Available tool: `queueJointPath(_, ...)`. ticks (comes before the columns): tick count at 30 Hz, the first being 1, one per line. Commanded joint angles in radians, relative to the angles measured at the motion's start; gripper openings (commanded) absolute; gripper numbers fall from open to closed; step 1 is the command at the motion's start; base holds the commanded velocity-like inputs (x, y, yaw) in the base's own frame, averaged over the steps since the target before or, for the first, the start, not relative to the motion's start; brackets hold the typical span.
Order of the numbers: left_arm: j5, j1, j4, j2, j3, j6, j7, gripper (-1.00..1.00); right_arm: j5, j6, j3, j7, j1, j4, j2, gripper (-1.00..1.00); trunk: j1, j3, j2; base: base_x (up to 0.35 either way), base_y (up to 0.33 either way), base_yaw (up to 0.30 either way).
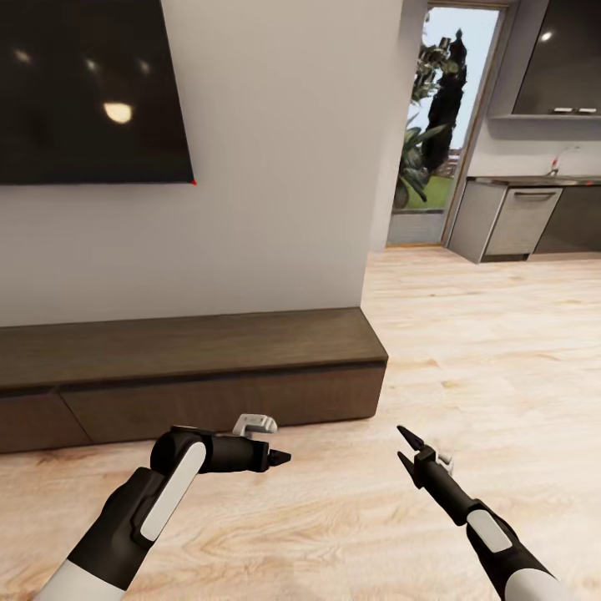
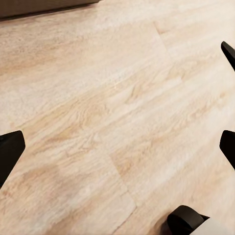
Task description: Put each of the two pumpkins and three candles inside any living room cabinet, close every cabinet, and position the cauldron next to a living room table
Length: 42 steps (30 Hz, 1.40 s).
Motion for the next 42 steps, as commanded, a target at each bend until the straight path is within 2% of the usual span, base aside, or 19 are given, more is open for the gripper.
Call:
queueJointPath(1, -0.01, -0.001, 0.0, 0.001, -0.001, 0.002, -0.01, 1.0, -0.006, 0.008, -0.003, 0.001, -0.001, 0.001, 0.001, 1.0, 0.004, -0.004, -0.008, 0.0, 0.0, 0.0)
queueJointPath(21, -0.01, 0.0, 0.0, 0.0, -0.001, 0.002, -0.012, 1.0, -0.008, 0.002, -0.012, 0.002, -0.001, -0.004, 0.013, 1.0, 0.08, -0.067, -0.148, 0.0, 0.0, 0.0)
queueJointPath(24, -0.009, 0.0, -0.006, 0.001, -0.001, 0.002, -0.02, 1.0, -0.008, -0.002, -0.013, 0.003, -0.001, -0.004, 0.025, 1.0, 0.085, -0.078, -0.156, 0.0, 0.0, 0.0)
queueJointPath(27, -0.008, 0.0, -0.013, 0.007, -0.001, 0.002, -0.067, 1.0, -0.013, -0.004, -0.016, 0.003, -0.001, -0.004, 0.041, 1.0, 0.087, -0.089, -0.156, 0.0, 0.0, 0.0)
queueJointPath(28, -0.007, 0.0, -0.017, 0.013, 0.0, 0.002, -0.092, 1.0, -0.018, -0.003, -0.016, 0.003, -0.001, -0.004, 0.043, 1.0, 0.087, -0.093, -0.156, 0.0, 0.0, 0.0)
queueJointPath(30, -0.002, 0.0, -0.032, 0.046, 0.005, 0.002, -0.184, 1.0, -0.036, -0.003, -0.016, 0.002, -0.001, -0.004, 0.048, 1.0, 0.088, -0.101, -0.157, 0.0, 0.0, 0.0)
queueJointPath(31, 0.0, 0.0, -0.038, 0.079, 0.008, 0.002, -0.262, 1.0, -0.045, -0.003, -0.016, 0.002, -0.001, -0.004, 0.05, 1.0, 0.088, -0.105, -0.157, 0.0, 0.0, 0.0)
queueJointPath(32, 0.001, 0.0, -0.041, 0.096, 0.009, 0.002, -0.304, 1.0, -0.048, -0.003, -0.016, 0.002, -0.001, -0.004, 0.05, 1.0, 0.089, -0.109, -0.157, 0.0, 0.0, 0.0)
queueJointPath(33, 0.001, 0.001, -0.045, 0.13, 0.011, 0.002, -0.389, 1.0, -0.053, -0.002, -0.016, 0.002, -0.001, -0.004, 0.051, 1.0, 0.089, -0.112, -0.158, 0.0, 0.0, 0.0)
queueJointPath(35, 0.001, 0.001, -0.048, 0.158, 0.011, 0.002, -0.465, 1.0, -0.056, -0.002, -0.016, 0.002, -0.001, -0.004, 0.052, 1.0, 0.09, -0.12, -0.158, 0.0, 0.0, 0.0)
queueJointPath(36, 0.001, 0.002, -0.051, 0.179, 0.013, 0.002, -0.523, 1.0, -0.058, -0.002, -0.016, 0.002, -0.001, -0.003, 0.052, 1.0, 0.091, -0.124, -0.158, 0.0, 0.0, 0.0)
queueJointPath(39, 0.001, 0.001, -0.058, 0.207, 0.016, 0.002, -0.599, 1.0, -0.06, -0.002, -0.016, 0.002, -0.001, -0.002, 0.052, 1.0, 0.092, -0.136, -0.159, 0.0, 0.0, 0.0)
queueJointPath(42, 0.003, 0.003, -0.077, 0.241, 0.027, 0.002, -0.64, 1.0, -0.061, -0.002, -0.016, 0.002, -0.001, -0.002, 0.052, 1.0, 0.093, -0.147, -0.16, 0.0, 0.0, 0.0)
